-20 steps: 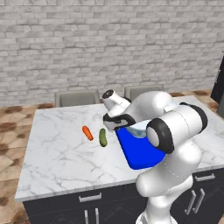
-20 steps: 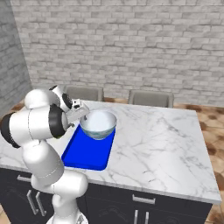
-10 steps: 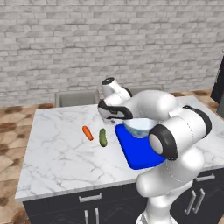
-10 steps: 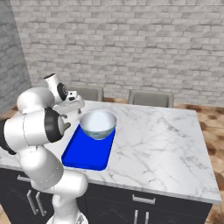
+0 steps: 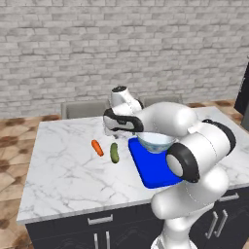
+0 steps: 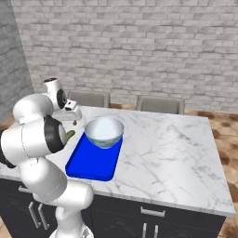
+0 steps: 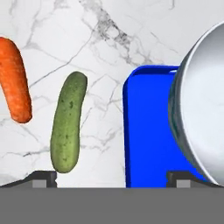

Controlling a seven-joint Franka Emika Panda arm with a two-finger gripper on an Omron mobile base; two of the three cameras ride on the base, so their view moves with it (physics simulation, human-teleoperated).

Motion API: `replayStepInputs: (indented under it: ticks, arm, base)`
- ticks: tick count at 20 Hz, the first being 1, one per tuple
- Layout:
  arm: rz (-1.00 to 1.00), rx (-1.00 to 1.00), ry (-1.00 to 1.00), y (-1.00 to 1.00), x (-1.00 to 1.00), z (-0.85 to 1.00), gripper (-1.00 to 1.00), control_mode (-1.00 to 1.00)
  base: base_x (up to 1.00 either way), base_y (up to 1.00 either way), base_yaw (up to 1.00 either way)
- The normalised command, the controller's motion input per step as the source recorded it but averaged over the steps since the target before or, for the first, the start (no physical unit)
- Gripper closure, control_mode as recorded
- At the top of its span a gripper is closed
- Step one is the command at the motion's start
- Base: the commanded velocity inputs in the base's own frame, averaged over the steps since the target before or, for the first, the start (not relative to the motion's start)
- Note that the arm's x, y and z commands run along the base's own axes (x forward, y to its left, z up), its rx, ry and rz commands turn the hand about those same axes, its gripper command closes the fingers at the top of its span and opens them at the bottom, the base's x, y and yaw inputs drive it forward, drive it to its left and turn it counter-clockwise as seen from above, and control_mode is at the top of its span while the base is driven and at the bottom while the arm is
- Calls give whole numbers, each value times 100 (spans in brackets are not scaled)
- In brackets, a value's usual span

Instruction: Place the two vegetables and bowl onto the tray for setting up a vegetable dip station.

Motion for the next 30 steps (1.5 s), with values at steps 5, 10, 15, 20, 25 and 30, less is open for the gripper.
replayStepInputs:
  ticks: [5,10,15,20,25,30]
  arm:
    - [-6,3,-3,20,3,-16,-100,-100]
    - [-7,2,0,39,-5,-30,-100,-100]
    - [-4,2,0,25,0,-29,-100,-100]
    - [0,0,0,0,2,-38,-100,-100]
    - [-3,0,1,0,0,-36,-100,-100]
    - [-7,0,0,-1,-3,-32,-100,-100]
  base:
    - [0,0,0]
    - [0,0,0]
    - [0,0,0]
    - [0,0,0]
    - [0,0,0]
    - [0,0,0]
